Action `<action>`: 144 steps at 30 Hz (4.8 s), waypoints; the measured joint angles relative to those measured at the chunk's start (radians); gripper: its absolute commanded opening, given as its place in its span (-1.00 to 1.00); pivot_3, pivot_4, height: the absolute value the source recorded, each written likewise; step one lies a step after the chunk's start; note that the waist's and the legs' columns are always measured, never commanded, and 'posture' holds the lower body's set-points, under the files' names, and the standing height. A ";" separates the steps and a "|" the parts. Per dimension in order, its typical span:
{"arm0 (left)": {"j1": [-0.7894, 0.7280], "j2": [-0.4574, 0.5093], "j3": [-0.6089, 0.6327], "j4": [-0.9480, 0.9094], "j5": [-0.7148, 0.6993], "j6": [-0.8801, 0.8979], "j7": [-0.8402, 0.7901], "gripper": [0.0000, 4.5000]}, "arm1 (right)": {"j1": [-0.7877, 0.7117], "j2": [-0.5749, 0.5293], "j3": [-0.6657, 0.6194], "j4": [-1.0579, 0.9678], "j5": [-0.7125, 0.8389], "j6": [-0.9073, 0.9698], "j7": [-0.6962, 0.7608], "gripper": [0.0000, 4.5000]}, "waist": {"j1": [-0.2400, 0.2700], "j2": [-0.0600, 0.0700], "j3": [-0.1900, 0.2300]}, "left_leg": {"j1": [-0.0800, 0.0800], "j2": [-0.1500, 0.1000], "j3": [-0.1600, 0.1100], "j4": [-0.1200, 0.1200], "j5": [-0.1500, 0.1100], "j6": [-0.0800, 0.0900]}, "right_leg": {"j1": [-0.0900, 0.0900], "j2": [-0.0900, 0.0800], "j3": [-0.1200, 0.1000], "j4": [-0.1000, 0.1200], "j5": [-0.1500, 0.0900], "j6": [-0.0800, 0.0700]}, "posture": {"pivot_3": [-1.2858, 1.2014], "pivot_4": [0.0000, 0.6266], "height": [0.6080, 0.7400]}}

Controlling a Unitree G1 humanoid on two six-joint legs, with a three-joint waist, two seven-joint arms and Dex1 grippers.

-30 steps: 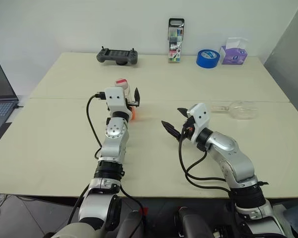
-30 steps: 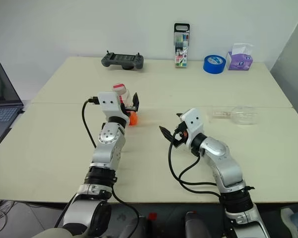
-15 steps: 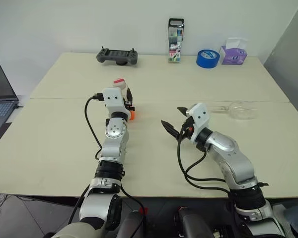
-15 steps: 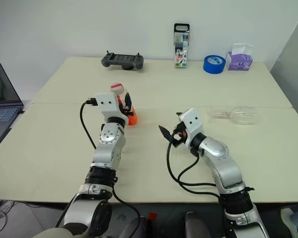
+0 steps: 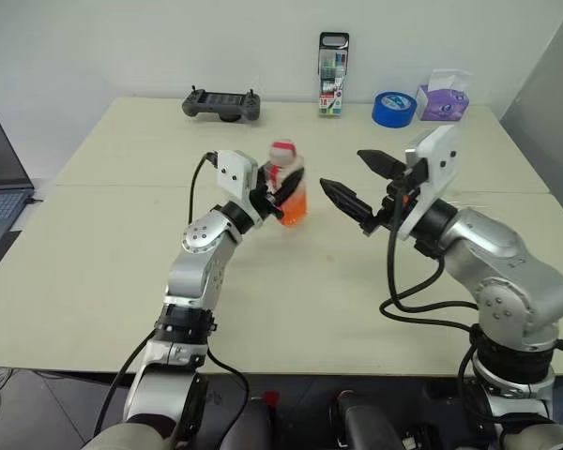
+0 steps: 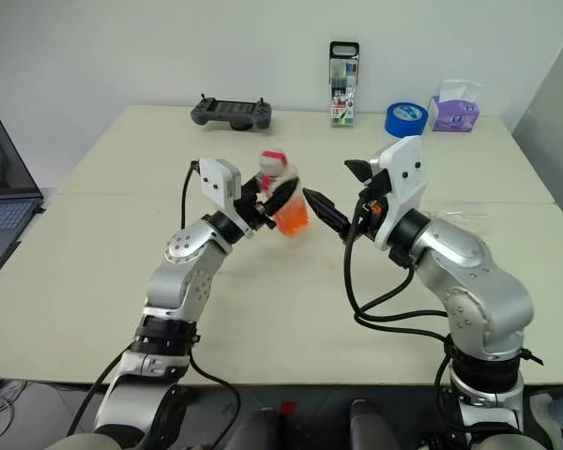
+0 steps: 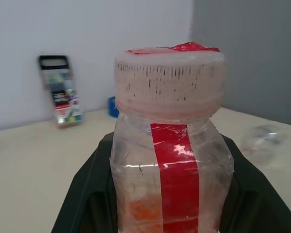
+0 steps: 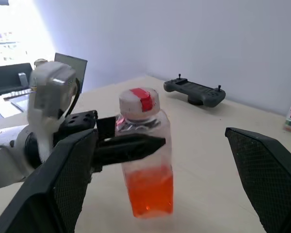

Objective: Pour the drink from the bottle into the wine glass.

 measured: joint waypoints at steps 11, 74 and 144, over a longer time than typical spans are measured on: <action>0.096 0.013 -0.134 -0.184 0.006 0.079 -0.089 -0.13 | 0.041 -0.017 -0.022 -0.121 0.136 0.183 -0.092 1.00 | 0.002 0.001 0.001 | 0.000 0.000 0.000 0.001 0.001 0.001 | 0.000 0.005 0.000 0.000 0.000 0.000 | 0.03 -0.52 1.00; 0.105 -0.041 -0.229 -0.180 0.054 0.070 -0.138 -0.16 | 0.222 0.109 0.097 -0.290 0.163 0.185 -0.594 0.74 | 0.003 0.003 0.003 | 0.000 0.001 0.001 0.001 0.001 0.001 | 0.001 0.006 0.002 -0.001 -0.003 0.005 | 0.03 -0.52 1.00; 0.040 -0.195 -0.151 0.044 0.130 -0.178 -0.043 -0.18 | 0.047 0.090 0.077 -0.293 0.357 0.288 -0.836 0.93 | 0.002 0.004 0.005 | -0.001 0.000 0.001 0.002 0.001 0.002 | 0.000 0.006 0.002 -0.001 -0.001 0.001 | 0.03 -0.52 1.00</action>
